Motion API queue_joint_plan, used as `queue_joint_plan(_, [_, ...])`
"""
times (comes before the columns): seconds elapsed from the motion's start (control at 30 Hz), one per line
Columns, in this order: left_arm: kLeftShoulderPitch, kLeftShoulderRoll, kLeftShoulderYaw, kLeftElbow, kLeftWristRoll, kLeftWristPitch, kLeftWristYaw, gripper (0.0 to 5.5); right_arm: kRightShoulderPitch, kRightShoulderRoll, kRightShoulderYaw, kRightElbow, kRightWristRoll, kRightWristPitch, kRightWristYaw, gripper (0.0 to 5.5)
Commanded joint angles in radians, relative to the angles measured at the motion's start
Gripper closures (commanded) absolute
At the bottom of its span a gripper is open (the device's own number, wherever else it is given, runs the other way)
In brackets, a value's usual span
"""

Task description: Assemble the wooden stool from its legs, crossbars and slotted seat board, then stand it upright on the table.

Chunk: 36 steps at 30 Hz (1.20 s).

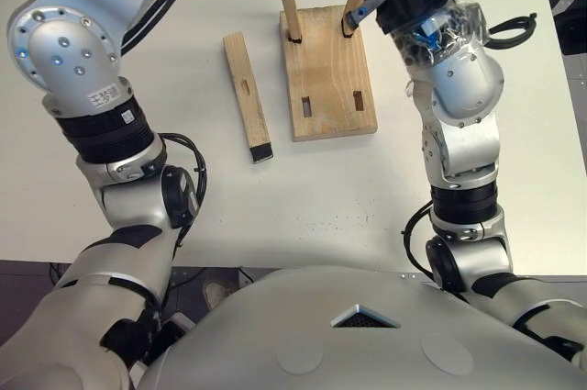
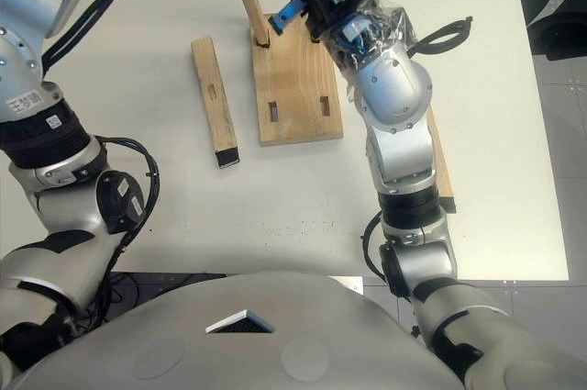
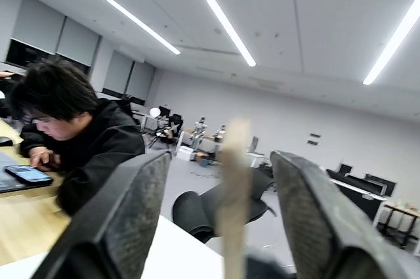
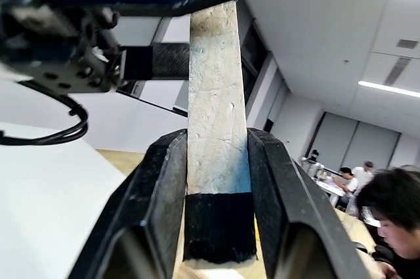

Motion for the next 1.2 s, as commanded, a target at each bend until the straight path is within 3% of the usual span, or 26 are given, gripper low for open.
queue_joint_plan(0.03, [0.027,0.000,-0.002,-0.025,-0.041,0.018,0.006,3.22,-0.010,-0.026,-0.007,0.022,0.020,0.000,0.038,4.20])
queue_joint_plan(0.47, [0.058,-0.027,-0.012,-0.013,-0.024,-0.056,0.023,5.04,-0.032,-0.035,-0.006,0.071,0.019,-0.017,0.082,4.20])
queue_joint_plan(0.67, [0.098,-0.007,-0.029,0.008,0.062,-0.117,0.020,5.14,-0.024,-0.028,0.019,0.062,0.027,0.020,0.110,4.20])
queue_joint_plan(0.7, [0.101,-0.010,-0.029,0.012,0.067,-0.124,0.021,5.14,-0.022,-0.031,0.023,0.064,0.027,0.027,0.116,3.81])
queue_joint_plan(1.1, [0.104,-0.014,-0.033,0.014,0.070,-0.129,0.014,5.14,-0.055,-0.036,0.015,0.134,-0.033,0.123,0.078,1.71])
queue_joint_plan(1.2, [0.107,-0.011,-0.044,0.014,0.093,-0.143,0.007,5.14,-0.060,-0.033,0.020,0.138,-0.038,0.144,0.079,2.12])
